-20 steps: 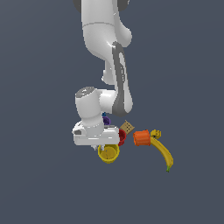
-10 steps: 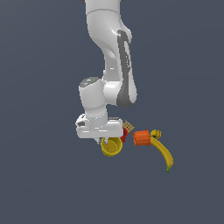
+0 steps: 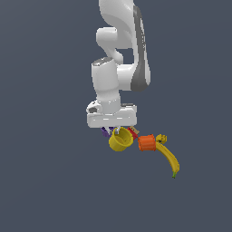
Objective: Pick up a designated object from a clutter of objects.
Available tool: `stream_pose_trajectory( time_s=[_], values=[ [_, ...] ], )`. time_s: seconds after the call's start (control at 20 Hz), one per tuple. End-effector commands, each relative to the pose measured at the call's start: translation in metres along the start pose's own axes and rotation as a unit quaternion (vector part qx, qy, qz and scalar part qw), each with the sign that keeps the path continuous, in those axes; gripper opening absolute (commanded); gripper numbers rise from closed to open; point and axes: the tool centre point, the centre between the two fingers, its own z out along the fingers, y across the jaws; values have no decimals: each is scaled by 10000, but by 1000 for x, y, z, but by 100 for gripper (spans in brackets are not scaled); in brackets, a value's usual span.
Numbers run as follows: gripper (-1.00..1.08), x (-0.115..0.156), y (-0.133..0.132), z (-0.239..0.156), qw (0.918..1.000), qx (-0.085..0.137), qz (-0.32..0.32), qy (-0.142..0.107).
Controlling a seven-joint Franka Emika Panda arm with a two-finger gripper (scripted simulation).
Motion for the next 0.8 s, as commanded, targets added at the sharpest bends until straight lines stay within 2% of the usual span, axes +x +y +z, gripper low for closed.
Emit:
stream_pose_trajectory(
  time_s=[0.0, 0.75],
  values=[
    [-100, -6, -13, -18, 10000, 8, -8, 1],
    [-100, -41, -81, -120, 10000, -20, -4, 2]
  ],
)
